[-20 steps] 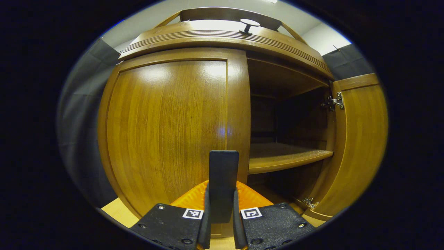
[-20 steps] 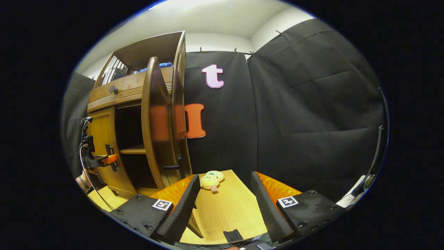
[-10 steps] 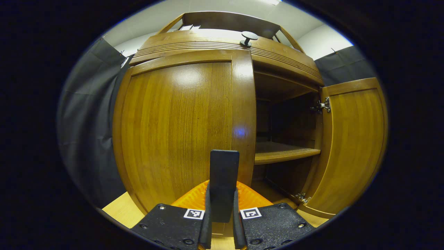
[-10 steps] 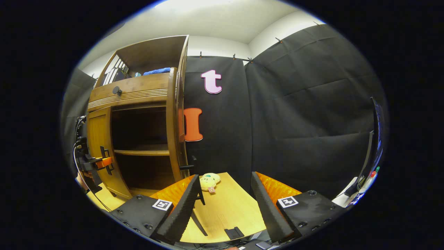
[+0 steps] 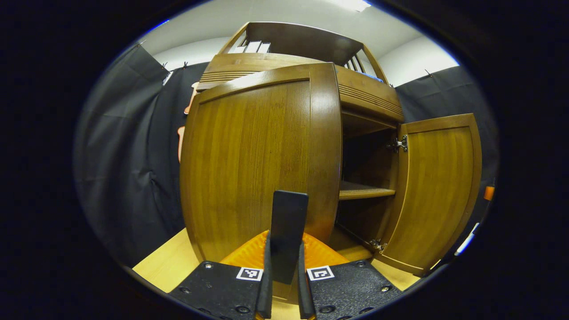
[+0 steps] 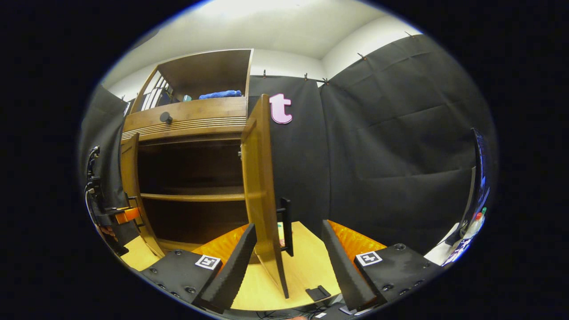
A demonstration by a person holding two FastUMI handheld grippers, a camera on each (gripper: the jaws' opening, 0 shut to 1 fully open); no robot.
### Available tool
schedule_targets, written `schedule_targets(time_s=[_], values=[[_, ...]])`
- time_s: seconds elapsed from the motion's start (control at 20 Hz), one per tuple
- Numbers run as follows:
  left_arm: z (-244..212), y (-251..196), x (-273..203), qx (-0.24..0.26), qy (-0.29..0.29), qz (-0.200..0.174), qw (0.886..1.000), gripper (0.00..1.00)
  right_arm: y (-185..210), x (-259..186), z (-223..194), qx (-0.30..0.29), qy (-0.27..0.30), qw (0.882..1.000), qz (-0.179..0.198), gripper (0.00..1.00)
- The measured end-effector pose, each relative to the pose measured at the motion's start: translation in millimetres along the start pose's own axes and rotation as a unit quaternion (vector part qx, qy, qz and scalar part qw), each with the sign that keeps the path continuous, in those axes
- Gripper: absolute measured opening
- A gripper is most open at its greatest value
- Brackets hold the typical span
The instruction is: Open the right door of the double-door shoe cabinet with the right hand, and open the left door with the left hand.
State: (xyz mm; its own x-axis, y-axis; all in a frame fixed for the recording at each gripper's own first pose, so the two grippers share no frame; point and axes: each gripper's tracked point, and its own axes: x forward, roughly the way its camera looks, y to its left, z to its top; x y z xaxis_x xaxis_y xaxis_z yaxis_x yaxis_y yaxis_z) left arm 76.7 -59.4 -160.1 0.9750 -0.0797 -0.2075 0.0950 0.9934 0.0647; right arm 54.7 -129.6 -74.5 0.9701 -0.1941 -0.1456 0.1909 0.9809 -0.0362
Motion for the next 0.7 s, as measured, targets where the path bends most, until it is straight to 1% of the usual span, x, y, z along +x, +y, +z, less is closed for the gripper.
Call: schedule_targets(time_s=[0.1, 0.35, 0.4, 0.55, 0.6, 0.65, 0.7], values=[[1.4, 8.7, -12.3, -0.005, -0.001, 0.001, 1.0, 0.24, 12.0, -3.6, -1.4, 0.006, 0.0, 1.0, 0.006, 0.95], [6.6, 40.2, -52.7, -0.012, -0.009, 0.031, 0.999, 0.24, 34.3, -9.9, 0.4, 0.008, -0.005, 1.0, 0.018, 0.95], [6.9, 45.3, -58.3, -0.012, -0.01, 0.032, 0.999, 0.22, 36.4, -11.7, 0.9, 0.008, -0.006, 1.0, 0.019, 0.95], [8.6, 56.3, -68.5, -0.016, -0.009, 0.02, 1.0, 0.22, 43.5, -17.4, -0.5, 0.01, -0.009, 1.0, 0.02, 0.95], [9.2, 61.9, -70.4, -0.021, -0.009, 0.02, 1.0, 0.22, 44.1, -18.5, -0.6, 0.009, -0.009, 1.0, 0.018, 1.0], [8.8, 69.3, -75.2, -0.023, -0.011, 0.022, 0.999, 0.22, 44.4, -19.8, -0.9, 0.007, -0.009, 1.0, 0.015, 0.95], [8.9, 75.5, -80.9, -0.022, -0.014, 0.027, 0.999, 0.22, 45.1, -20.8, -1.1, 0.006, -0.01, 1.0, 0.013, 0.95]])
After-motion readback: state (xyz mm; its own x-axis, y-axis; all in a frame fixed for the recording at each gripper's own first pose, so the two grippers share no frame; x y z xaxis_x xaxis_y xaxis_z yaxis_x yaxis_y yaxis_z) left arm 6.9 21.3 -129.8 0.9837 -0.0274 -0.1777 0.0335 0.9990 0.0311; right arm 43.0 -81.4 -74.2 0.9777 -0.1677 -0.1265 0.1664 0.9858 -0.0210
